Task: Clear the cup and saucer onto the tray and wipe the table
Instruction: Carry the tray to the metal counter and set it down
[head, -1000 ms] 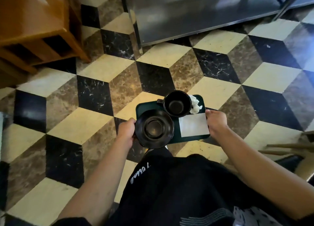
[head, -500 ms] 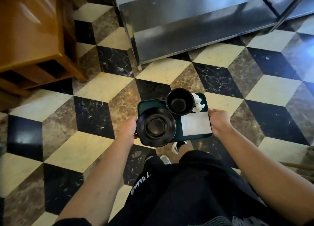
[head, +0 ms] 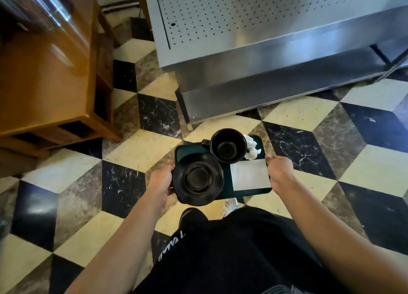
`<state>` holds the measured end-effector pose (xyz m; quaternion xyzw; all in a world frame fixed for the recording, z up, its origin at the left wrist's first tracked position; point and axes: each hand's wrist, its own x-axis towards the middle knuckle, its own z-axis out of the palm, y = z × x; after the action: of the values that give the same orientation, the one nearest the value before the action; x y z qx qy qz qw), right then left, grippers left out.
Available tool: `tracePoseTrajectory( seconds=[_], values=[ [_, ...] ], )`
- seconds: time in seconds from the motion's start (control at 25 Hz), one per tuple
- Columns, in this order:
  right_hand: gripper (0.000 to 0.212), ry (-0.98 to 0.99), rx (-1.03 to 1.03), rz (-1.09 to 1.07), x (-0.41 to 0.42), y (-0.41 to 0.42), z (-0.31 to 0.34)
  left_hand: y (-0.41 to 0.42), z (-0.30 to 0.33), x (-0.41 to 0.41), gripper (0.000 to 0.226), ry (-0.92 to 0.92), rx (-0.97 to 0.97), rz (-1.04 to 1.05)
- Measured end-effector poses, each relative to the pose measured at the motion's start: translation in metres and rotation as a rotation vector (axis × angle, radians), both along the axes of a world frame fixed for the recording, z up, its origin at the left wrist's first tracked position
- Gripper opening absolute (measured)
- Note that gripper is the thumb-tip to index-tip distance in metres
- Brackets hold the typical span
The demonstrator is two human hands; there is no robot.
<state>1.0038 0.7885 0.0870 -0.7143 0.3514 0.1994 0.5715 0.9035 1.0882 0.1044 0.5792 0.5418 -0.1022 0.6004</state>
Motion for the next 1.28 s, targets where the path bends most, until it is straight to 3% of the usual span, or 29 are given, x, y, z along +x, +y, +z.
tracePoseTrajectory(
  seconds=[0.6, 0.8, 1.04, 1.28],
  values=[
    [0.029, -0.093, -0.018, 0.092, 0.312, 0.092, 0.012, 0.103, 0.022, 0.3, 0.019, -0.123, -0.042, 0.032],
    [0.035, -0.081, -0.017, 0.049, 0.388, 0.122, 0.013, 0.137, 0.029, 0.382, 0.021, -0.113, -0.079, -0.008],
    [0.024, -0.078, 0.029, -0.038, 0.471, 0.151, 0.018, 0.166, 0.032, 0.46, 0.019, -0.113, -0.096, -0.039],
    [0.025, -0.043, 0.0, 0.001, 0.563, 0.163, 0.001, 0.174, 0.023, 0.544, 0.026, -0.09, -0.088, -0.006]
  ],
)
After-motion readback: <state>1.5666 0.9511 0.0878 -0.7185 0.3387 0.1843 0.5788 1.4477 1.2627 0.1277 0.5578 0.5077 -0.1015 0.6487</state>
